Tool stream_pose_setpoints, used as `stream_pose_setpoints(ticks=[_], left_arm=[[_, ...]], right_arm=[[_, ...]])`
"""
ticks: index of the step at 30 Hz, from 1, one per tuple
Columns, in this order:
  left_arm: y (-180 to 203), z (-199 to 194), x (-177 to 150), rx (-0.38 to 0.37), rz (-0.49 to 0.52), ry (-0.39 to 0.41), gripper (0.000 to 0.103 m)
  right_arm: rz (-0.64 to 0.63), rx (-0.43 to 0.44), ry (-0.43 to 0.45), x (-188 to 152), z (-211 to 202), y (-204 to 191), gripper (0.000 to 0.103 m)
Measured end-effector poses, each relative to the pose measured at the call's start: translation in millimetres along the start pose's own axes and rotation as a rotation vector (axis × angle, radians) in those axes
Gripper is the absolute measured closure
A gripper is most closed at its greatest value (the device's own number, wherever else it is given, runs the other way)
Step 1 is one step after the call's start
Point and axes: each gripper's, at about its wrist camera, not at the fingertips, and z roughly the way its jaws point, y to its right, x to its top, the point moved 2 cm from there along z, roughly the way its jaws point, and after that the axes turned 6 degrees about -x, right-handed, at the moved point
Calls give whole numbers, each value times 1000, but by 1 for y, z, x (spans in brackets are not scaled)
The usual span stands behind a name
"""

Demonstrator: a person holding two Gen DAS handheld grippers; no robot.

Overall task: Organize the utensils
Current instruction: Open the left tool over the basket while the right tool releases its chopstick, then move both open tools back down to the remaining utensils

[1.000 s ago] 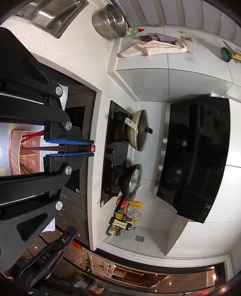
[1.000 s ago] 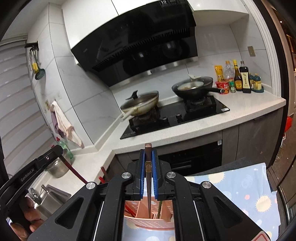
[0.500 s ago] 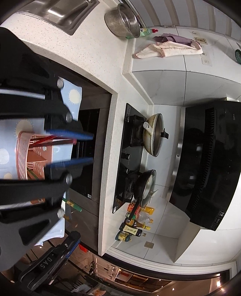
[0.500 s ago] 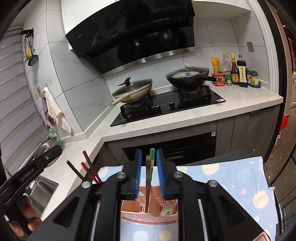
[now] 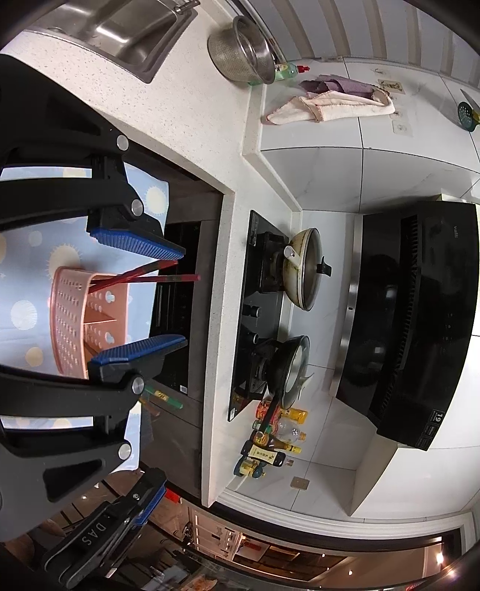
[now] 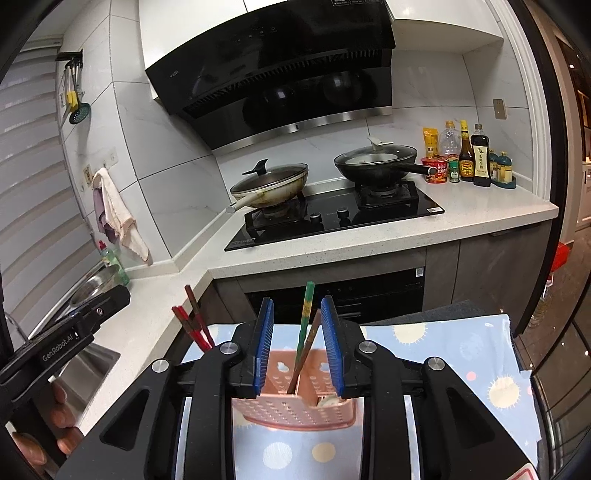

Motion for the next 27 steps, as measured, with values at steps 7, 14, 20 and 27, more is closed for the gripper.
stream_pose_setpoints(ticks=[7, 14, 20, 27], left_arm=[[3, -22, -23, 4, 7, -35, 63], [1, -49, -57, 11, 1, -71, 63], [-8, -71, -95, 21, -20, -115, 63], [-11, -92, -156, 23, -32, -200, 63]], right_arm=[[-32, -2, -41, -28, -22, -3, 77], [-57, -3, -80, -64, -48, -4, 77], [-86, -7, -159, -116, -71, 2, 77], [-83, -24, -276, -190, -95, 17, 77]])
